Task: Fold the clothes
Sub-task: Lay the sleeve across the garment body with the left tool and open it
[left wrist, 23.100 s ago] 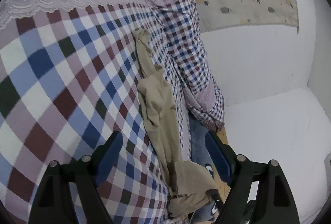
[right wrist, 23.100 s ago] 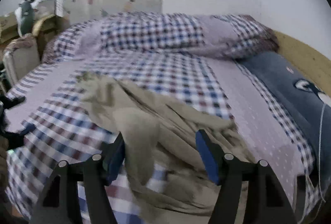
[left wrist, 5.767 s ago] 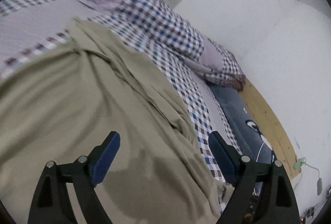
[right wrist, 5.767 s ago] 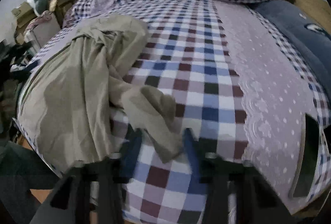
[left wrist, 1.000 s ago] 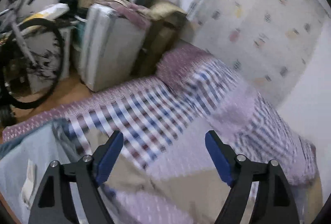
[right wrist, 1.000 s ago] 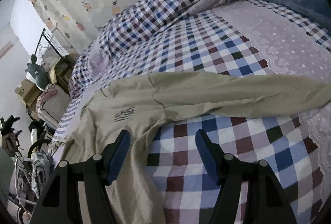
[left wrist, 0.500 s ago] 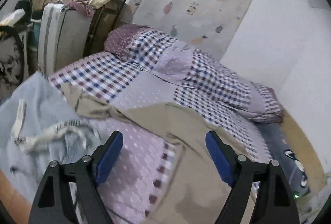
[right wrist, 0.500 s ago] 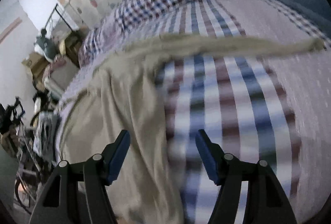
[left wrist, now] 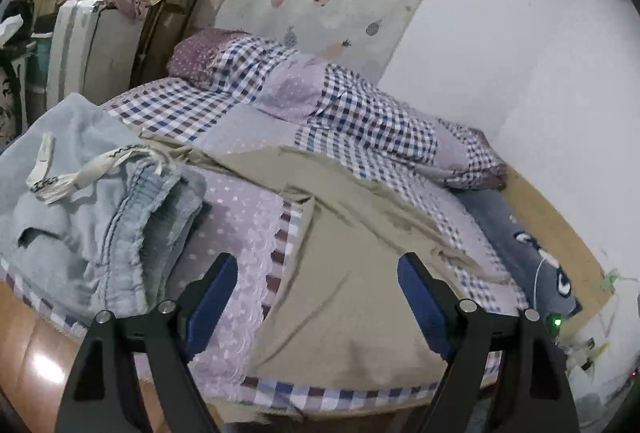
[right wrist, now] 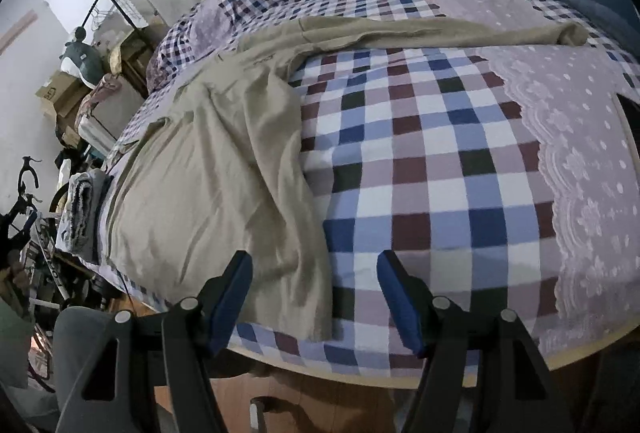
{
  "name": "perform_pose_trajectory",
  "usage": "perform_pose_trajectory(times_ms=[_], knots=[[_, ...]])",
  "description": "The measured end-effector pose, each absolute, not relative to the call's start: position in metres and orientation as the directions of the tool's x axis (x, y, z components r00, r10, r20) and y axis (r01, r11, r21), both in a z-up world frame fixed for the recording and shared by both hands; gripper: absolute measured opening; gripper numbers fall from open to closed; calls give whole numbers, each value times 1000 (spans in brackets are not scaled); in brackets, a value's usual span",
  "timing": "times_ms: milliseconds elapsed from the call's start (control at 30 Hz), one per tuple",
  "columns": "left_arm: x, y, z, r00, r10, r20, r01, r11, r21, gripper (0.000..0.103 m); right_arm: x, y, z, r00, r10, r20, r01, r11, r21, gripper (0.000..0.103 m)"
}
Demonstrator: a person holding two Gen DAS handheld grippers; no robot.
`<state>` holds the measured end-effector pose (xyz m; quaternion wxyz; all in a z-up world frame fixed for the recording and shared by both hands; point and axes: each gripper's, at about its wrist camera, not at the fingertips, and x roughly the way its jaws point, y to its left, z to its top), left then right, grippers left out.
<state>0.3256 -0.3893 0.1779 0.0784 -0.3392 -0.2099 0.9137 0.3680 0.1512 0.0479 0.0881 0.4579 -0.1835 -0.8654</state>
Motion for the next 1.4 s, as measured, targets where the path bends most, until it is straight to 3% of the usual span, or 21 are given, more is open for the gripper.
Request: perform_pose_trajectory(times_ms=[133, 300, 367, 533, 967, 1000, 1167, 1300, 1400], knots=[[328, -383, 158, -717, 280, -638, 25, -905, -426, 86, 371, 150, 44, -561, -312, -766, -17, -922, 388, 69], [299, -363, 81, -537, 266, -800, 77, -930, -360, 84, 371, 140, 42, -553, -322, -769, 22, -928, 373, 67], [287, -364, 60, -447, 330, -831, 96, -906, -412, 64, 371, 135, 41, -545, -317, -776, 37, -934, 356, 62], [279, -365, 53, -441, 254, -861, 69, -947, -314, 64, 374, 140, 37, -544, -311, -779, 34, -936, 350, 56], [273, -370, 16, -404, 344, -847, 10, -925, -380, 63, 374, 155, 27, -536, -333, -776, 29, -926, 377, 55], [273, -371, 16, -406, 339, -849, 16, -926, -377, 60, 373, 154, 25, -531, -334, -779, 30, -926, 377, 55], [277, -379, 19, -396, 293, -870, 56, -938, -342, 12, 369, 141, 17, -487, -332, -808, 70, -937, 343, 54], [285, -381, 25, -399, 314, -861, 48, -931, -361, 5, 367, 126, 12, -451, -334, -827, 113, -941, 319, 44], [292, -385, 34, -433, 325, -841, 57, -921, -385, 4, 364, 114, 5, -420, -301, -856, 135, -953, 270, 25]])
